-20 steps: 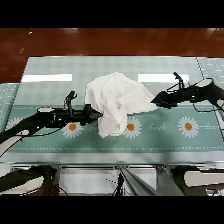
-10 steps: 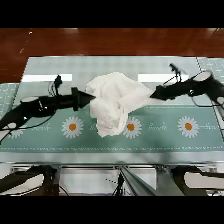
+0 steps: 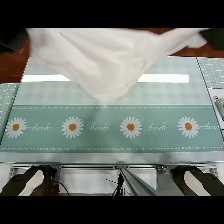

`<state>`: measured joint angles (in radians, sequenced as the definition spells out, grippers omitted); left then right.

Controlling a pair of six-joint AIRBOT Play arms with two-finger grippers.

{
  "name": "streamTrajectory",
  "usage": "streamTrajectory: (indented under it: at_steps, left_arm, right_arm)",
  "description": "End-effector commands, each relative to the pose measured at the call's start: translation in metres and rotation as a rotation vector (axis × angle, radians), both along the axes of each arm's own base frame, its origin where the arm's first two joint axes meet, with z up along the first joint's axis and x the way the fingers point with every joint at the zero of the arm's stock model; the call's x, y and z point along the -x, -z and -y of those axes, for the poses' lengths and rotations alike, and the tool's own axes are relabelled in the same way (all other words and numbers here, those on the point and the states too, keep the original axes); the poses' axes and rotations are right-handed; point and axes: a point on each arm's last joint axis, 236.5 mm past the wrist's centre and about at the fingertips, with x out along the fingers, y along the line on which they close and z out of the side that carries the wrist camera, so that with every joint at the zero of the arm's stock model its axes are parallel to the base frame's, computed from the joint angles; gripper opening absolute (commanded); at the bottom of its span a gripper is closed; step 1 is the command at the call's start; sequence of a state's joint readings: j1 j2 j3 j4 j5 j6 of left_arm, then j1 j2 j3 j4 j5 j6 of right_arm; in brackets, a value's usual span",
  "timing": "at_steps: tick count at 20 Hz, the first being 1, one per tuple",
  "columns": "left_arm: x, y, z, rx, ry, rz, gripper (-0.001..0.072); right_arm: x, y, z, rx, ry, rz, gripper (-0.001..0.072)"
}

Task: Fold the shirts.

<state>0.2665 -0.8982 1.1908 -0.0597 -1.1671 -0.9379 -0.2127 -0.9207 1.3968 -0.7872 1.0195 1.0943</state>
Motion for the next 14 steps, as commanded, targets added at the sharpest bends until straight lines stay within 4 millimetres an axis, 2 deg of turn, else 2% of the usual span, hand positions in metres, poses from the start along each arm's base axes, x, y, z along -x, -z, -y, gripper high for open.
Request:
streamTrajectory:
  at_steps: [1,3,5,7,8,12,14]
  left_arm:
    - [0.052,-0.087,-0.018,-0.112,-0.166,0.27,0.0028]
    - [0.063,-0.094,-0.027,-0.234,-0.278,0.295,0.0028]
    - [0.065,-0.086,-0.04,-0.31,-0.374,0.237,0.0028]
    - [0.068,-0.067,-0.04,-0.363,-0.382,0.16,0.0028]
    - [0.072,-0.056,-0.034,-0.384,-0.342,0.124,0.0029]
    - [0.089,-0.018,-0.011,-0.453,-0.186,0.006,0.0028]
    - [0.089,0.004,-0.015,-0.492,-0.181,-0.097,0.0028]
  right_arm:
    - [0.058,-0.098,0.004,0.027,0.088,0.278,0.0036]
    - [0.081,-0.113,0.012,0.062,0.146,0.314,0.0036]
    - [0.098,-0.11,0.029,0.122,0.234,0.296,0.0036]
    - [0.11,-0.094,0.047,0.182,0.306,0.226,0.0036]
    - [0.115,-0.083,0.047,0.197,0.304,0.182,0.0036]
    - [0.135,-0.032,0.027,0.219,0.194,-0.037,0.0036]
    - [0.147,-0.006,0.027,0.253,0.167,-0.156,0.0036]
